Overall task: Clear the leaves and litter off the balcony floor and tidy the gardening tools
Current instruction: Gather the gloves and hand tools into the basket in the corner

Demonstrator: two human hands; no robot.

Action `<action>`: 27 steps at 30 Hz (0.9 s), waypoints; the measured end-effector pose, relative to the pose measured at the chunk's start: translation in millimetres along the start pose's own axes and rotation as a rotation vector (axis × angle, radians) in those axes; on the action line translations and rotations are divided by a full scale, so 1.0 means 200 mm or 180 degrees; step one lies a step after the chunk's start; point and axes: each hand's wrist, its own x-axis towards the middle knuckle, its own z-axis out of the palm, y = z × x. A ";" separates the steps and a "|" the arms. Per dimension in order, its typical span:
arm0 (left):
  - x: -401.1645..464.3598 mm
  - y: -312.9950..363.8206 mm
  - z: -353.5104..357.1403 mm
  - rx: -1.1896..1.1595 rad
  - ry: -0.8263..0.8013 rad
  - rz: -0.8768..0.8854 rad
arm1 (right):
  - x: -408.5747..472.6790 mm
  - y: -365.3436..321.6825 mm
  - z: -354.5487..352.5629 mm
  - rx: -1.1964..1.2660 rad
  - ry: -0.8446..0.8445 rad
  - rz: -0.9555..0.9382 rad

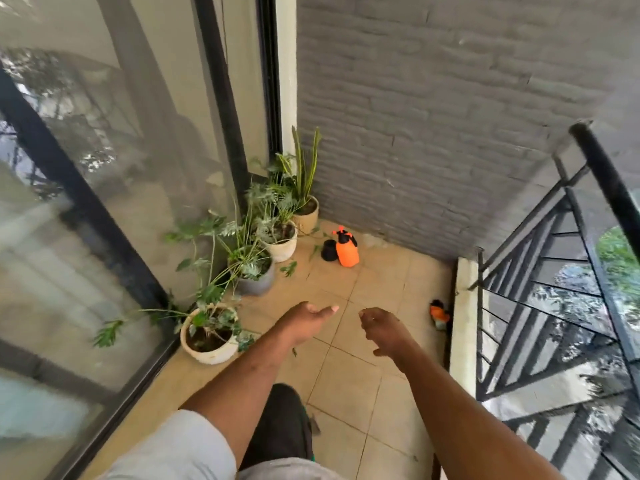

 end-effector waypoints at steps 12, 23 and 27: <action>1.16 0.71 -0.14 0.0136 -0.0251 0.0196 | 1.01 -0.51 -0.31 -0.0084 0.0214 0.0160; 2.10 1.09 -0.48 -0.0029 0.0104 -0.0097 | 1.86 -0.99 -0.50 -0.0041 0.0224 0.0349; 2.43 1.15 -0.48 -0.0279 0.0158 -0.0353 | 2.17 -1.05 -0.64 -0.0064 0.0236 0.0318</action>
